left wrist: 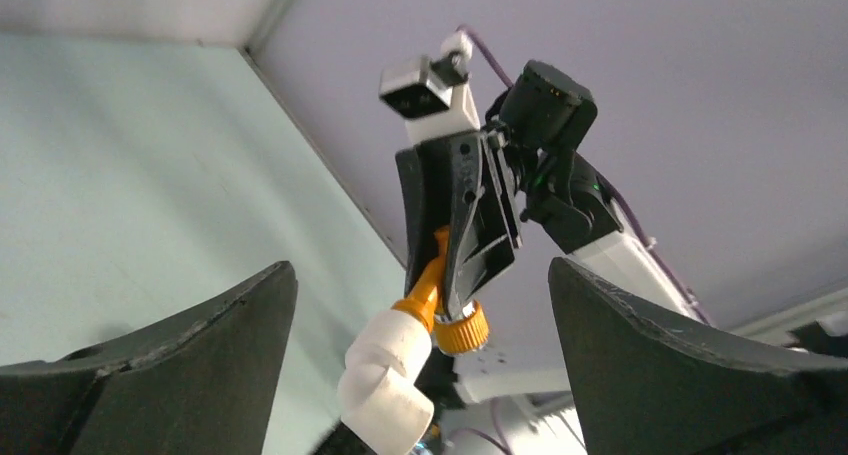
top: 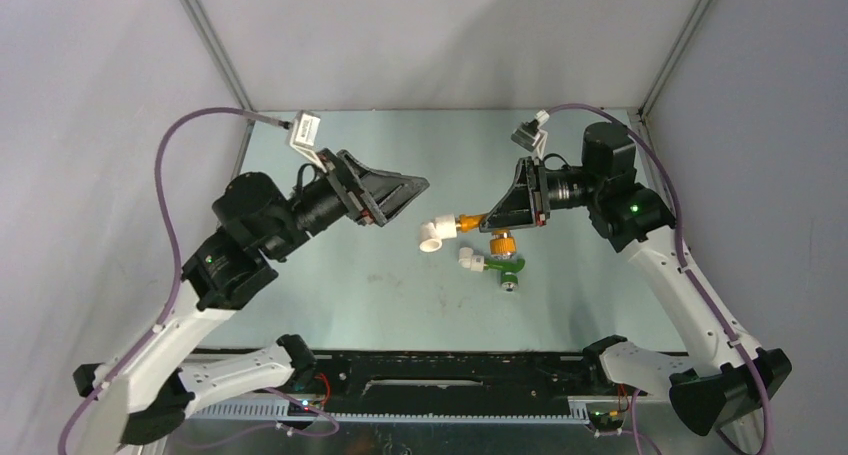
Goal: Install the water faucets
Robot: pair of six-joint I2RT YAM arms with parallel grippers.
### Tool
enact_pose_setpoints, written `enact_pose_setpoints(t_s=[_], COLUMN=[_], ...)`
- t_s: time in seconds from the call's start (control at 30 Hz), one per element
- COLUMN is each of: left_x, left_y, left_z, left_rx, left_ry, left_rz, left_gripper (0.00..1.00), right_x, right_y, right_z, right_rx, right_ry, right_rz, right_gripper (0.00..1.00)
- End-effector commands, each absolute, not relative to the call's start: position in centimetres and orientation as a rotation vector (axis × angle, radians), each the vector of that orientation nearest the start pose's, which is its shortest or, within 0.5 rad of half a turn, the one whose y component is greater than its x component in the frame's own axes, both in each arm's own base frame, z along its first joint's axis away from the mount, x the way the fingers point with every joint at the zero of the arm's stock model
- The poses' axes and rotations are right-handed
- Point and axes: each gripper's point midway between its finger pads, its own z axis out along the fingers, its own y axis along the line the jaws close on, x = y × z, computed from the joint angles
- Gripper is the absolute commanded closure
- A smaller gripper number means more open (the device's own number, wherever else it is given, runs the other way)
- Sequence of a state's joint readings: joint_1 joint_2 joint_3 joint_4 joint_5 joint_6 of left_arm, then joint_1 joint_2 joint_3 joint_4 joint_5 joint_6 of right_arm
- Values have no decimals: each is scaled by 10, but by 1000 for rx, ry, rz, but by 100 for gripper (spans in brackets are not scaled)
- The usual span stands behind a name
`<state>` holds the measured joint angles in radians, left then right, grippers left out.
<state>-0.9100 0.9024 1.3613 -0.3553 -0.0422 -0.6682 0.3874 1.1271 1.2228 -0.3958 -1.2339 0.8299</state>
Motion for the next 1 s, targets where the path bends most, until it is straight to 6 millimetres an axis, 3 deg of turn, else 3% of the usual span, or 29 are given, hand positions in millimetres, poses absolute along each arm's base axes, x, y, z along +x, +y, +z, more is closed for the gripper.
enact_pose_setpoints(t_s=[0.0,0.17,0.33,0.43,0.63,0.87,0.97], left_x=[144,141,132,128,122,125,129], left_y=[-272,-283,-294,-298,-301,-305,-305], left_z=[461,434,425,425,426,420,408], left_rx=[92,43,39,46,74,118,159], left_ry=[1740,1840,1870,1834,1827,1854,1919], left_rz=[-1642,-1792,-1953,-2041,-2101,-2036,-1899], left_gripper=[0,0,1,10,40,97,100], right_x=[142,140,141,143,144,142,142], right_y=[248,248,247,246,244,243,243], right_z=[397,401,402,402,405,406,406], right_rx=[-639,-648,-635,-629,-619,-616,-612], right_ry=[1978,1962,1959,1956,1948,1949,1958], right_rz=[1915,1916,1908,1904,1901,1904,1912], right_gripper=[100,100,100,100,100,100,100])
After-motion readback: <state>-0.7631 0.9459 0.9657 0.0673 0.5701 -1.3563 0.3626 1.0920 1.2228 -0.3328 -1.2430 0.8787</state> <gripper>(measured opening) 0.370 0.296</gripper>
